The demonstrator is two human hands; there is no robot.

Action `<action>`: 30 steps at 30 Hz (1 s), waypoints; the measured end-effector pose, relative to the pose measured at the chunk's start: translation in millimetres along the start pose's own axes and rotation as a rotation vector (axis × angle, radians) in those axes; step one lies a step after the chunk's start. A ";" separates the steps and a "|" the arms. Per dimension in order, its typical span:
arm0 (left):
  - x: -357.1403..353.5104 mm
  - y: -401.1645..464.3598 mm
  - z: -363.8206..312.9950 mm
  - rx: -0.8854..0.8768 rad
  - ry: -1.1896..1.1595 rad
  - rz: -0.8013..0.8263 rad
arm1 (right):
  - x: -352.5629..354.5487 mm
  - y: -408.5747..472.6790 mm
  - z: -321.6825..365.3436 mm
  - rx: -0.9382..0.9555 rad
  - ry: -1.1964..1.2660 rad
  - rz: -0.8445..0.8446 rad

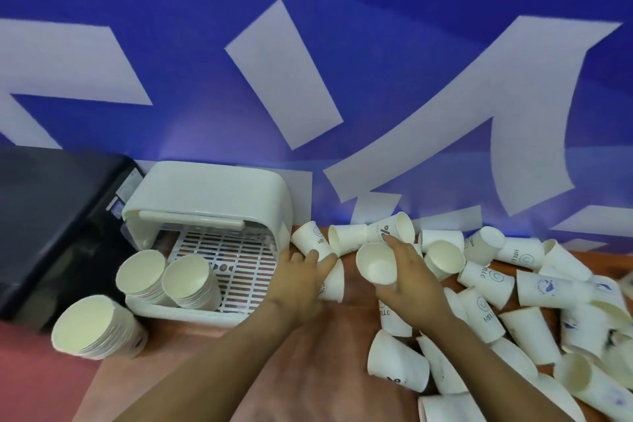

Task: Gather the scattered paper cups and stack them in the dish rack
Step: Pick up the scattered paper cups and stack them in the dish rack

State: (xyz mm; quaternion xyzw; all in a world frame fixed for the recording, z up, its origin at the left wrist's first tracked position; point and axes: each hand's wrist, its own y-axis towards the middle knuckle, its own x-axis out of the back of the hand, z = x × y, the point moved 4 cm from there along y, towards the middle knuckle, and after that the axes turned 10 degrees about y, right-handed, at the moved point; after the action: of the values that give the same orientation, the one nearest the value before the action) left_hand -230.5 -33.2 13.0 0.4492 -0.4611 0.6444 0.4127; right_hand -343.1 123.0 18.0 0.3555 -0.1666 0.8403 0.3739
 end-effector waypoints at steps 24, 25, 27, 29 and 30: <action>-2.4 -194.8 160.8 0.146 -0.716 -0.263 | -101.1 -87.5 198.5 -0.006 -0.008 -0.090; -5.4 -199.3 169.2 0.162 -0.724 -0.258 | -107.4 -88.7 205.2 0.004 0.010 -0.093; -9.5 -205.9 185.7 0.186 -0.744 -0.269 | -119.8 -90.1 216.4 0.012 0.030 -0.097; -9.2 -210.9 201.8 0.201 -0.735 -0.294 | -130.7 -90.4 224.9 0.000 0.043 -0.101; -8.4 -213.2 209.5 0.214 -0.722 -0.297 | -135.3 -90.4 228.7 -0.001 0.051 -0.105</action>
State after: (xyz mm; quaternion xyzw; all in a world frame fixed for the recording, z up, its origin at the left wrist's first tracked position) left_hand 14.9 -186.5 88.5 0.7487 -0.4369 0.4231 0.2638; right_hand -104.2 -10.8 79.7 0.3420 -0.1386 0.8282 0.4219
